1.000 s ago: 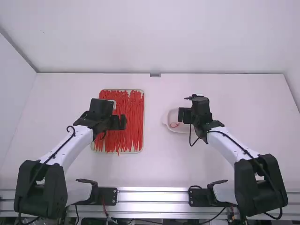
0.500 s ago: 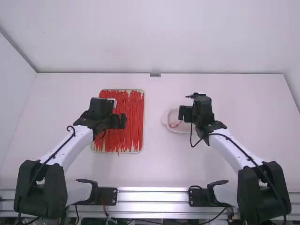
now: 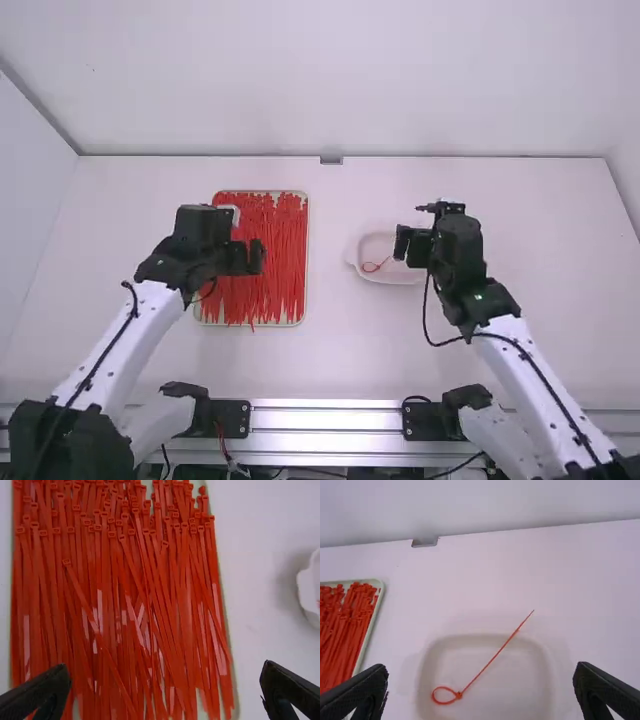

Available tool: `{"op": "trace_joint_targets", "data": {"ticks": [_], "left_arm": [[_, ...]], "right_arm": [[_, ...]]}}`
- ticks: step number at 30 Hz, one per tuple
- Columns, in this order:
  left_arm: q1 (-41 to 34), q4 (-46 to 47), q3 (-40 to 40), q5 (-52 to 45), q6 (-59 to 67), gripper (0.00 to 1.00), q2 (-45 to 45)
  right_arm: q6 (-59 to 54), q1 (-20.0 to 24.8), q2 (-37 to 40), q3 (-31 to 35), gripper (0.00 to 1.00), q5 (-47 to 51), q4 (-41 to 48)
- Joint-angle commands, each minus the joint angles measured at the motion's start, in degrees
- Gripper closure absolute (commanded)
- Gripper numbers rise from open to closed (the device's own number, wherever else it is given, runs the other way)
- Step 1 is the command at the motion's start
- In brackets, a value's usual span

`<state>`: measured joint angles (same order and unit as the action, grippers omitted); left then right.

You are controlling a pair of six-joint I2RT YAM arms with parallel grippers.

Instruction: Fasten the cable tie

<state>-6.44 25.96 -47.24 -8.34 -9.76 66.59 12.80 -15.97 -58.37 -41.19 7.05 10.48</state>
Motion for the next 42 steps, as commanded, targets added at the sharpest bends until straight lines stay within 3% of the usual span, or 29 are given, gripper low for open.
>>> {"op": "trace_joint_targets", "data": {"ticks": [1,10,29,42], "left_arm": [[-0.3,1.7,-2.8,-1.0,-1.4,0.01,-2.2],[-0.3,7.7,-6.9,-3.1,-1.2,0.01,-3.2],[0.0,6.5,-6.6,-4.6,1.3,0.01,-3.5],[6.4,-3.4,3.3,5.2,9.8,0.18,-13.4]], "right_arm": [[1.7,-0.4,3.0,-1.3,0.01,0.5,1.5],[3.9,0.6,9.0,-1.3,0.01,0.5,6.4],[3.4,1.2,4.7,-1.0,0.02,0.0,4.5],[-7.1,11.7,15.2,9.5,0.2,-7.0,-5.9]]}}
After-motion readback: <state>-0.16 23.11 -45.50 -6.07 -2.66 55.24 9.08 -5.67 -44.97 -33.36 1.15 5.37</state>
